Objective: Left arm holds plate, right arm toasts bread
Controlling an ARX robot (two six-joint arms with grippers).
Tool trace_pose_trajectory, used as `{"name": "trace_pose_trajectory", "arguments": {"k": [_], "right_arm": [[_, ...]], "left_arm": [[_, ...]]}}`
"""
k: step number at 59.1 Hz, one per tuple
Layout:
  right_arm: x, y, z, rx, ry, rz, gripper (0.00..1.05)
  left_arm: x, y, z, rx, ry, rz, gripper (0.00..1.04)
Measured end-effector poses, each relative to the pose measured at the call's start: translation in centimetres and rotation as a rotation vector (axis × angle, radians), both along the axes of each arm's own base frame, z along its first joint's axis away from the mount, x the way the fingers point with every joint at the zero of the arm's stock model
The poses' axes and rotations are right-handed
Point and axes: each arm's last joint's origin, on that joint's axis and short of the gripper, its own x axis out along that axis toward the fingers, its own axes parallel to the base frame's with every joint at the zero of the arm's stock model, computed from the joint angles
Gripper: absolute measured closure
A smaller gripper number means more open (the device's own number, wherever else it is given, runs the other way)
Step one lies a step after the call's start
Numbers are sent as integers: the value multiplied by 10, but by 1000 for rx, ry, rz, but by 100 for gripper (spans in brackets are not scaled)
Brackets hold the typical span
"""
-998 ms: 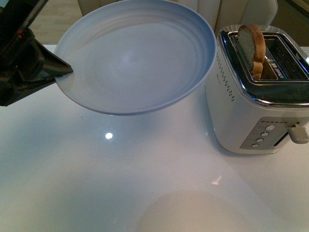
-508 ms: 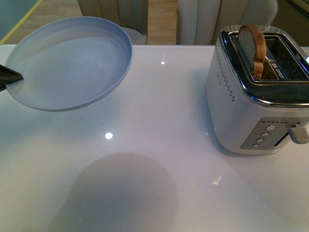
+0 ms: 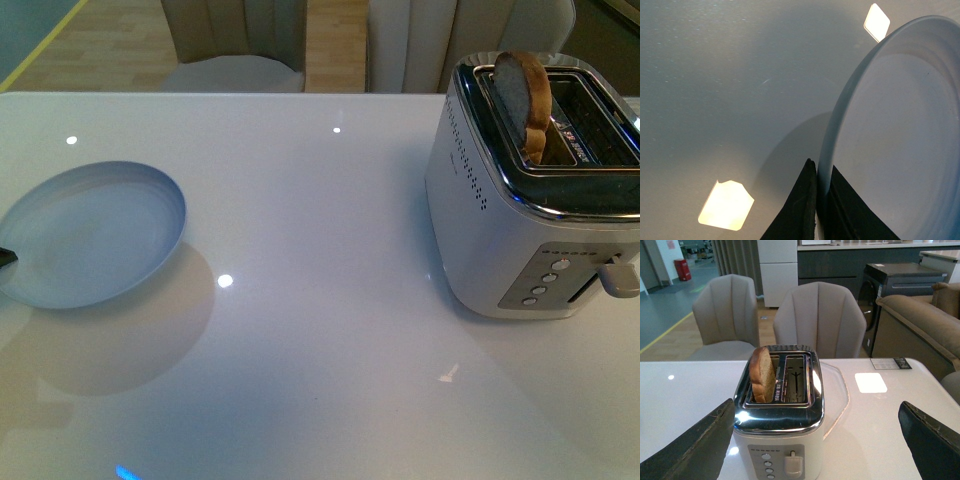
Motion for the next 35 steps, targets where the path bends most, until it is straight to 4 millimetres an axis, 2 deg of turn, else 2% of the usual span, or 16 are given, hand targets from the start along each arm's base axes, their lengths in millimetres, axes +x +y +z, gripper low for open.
{"name": "trace_pose_trajectory", "arguments": {"k": [17, 35], "right_arm": [[0, 0, 0, 0, 0, 0, 9], [0, 0, 0, 0, 0, 0, 9]], "left_arm": [[3, 13, -26, 10, -4, -25, 102], [7, 18, -41, 21, 8, -43, 102]]}}
